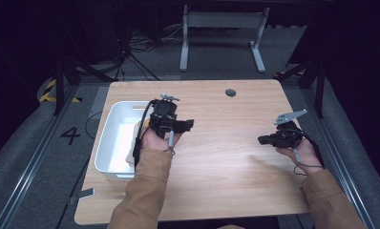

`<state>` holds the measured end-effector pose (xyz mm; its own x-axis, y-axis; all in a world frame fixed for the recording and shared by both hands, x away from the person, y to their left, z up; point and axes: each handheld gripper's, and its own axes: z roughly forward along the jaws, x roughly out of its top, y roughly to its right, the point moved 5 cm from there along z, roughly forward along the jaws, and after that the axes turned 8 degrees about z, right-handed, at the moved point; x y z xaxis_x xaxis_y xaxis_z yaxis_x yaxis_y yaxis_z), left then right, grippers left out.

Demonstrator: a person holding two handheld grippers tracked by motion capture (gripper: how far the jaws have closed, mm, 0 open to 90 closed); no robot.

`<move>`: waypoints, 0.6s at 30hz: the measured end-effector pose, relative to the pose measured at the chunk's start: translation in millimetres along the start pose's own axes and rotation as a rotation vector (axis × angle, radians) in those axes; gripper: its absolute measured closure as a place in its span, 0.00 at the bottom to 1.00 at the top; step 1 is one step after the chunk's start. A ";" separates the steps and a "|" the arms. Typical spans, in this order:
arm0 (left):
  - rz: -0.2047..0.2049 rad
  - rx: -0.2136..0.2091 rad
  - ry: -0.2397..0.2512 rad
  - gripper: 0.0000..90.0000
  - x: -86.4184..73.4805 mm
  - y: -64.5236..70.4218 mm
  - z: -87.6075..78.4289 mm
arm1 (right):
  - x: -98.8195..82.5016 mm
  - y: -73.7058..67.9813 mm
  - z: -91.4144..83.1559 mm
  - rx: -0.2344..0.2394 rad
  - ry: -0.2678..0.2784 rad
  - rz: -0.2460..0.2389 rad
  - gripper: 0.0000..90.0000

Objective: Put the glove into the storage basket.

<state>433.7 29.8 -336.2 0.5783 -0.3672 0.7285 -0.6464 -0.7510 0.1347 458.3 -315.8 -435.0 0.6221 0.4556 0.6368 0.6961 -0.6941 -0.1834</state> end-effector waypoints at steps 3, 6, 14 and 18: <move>0.126 -0.014 -0.021 0.42 0.4 17.2 8.0 | -1.5 -0.5 -3.4 -0.015 0.013 -0.001 0.97; 0.211 -0.058 -0.031 0.41 -1.6 31.5 14.0 | -4.8 -0.7 -4.6 -0.028 0.018 -0.003 0.97; 0.317 -0.206 -0.007 0.41 -15.0 56.0 17.6 | -8.1 -2.3 -6.8 -0.037 0.026 -0.006 0.97; 0.320 -0.268 0.040 0.40 -26.4 59.7 21.4 | -4.3 -4.7 -8.8 -0.032 0.044 -0.025 0.97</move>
<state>390.5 -17.1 -361.7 0.3107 -0.5333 0.7868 -0.9000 -0.4312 0.0632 449.2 -319.4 -430.3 0.5877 0.4487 0.6732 0.6990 -0.7006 -0.1433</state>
